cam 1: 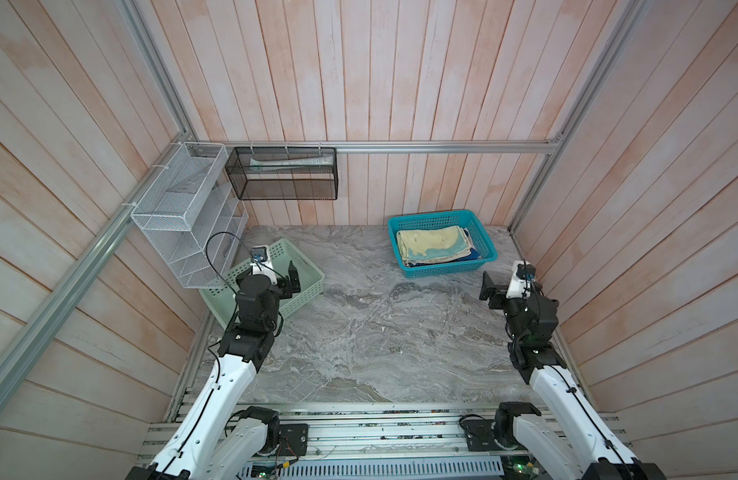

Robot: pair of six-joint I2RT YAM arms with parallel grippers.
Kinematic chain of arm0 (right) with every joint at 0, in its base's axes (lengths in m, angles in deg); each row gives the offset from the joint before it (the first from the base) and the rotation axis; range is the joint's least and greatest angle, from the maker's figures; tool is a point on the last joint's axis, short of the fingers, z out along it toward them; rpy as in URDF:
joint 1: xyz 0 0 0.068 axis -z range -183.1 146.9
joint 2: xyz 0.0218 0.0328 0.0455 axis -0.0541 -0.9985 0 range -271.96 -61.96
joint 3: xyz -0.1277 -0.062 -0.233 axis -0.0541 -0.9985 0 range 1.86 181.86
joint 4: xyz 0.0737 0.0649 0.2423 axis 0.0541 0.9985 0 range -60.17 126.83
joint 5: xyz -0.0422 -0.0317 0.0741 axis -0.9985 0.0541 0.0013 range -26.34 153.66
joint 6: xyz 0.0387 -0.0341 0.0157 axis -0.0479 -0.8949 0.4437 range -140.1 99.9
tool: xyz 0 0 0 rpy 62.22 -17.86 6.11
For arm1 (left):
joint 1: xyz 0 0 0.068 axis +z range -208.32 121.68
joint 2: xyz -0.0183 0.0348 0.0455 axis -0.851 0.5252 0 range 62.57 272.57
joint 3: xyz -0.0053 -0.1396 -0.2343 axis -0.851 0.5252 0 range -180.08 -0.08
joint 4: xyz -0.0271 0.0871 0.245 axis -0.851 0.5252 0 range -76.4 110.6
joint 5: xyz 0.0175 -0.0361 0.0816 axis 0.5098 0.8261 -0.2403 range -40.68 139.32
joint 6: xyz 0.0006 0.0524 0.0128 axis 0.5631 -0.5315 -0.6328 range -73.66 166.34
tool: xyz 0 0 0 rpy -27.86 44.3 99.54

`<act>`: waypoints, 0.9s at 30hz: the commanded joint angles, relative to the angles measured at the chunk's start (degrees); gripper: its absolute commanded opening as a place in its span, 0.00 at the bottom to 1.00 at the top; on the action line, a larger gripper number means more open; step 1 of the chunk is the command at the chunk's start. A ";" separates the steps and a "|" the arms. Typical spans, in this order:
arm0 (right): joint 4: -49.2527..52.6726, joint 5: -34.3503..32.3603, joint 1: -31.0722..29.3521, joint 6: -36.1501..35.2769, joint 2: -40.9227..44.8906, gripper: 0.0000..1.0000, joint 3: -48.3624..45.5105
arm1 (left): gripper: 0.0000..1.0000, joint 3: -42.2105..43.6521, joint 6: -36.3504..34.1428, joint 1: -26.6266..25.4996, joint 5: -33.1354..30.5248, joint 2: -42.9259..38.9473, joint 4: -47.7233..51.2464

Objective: Fold and stack the towels

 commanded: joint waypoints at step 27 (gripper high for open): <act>-34.35 1.57 4.05 4.30 -30.50 0.98 -6.19 | 1.00 28.07 4.29 15.09 16.76 25.70 -62.44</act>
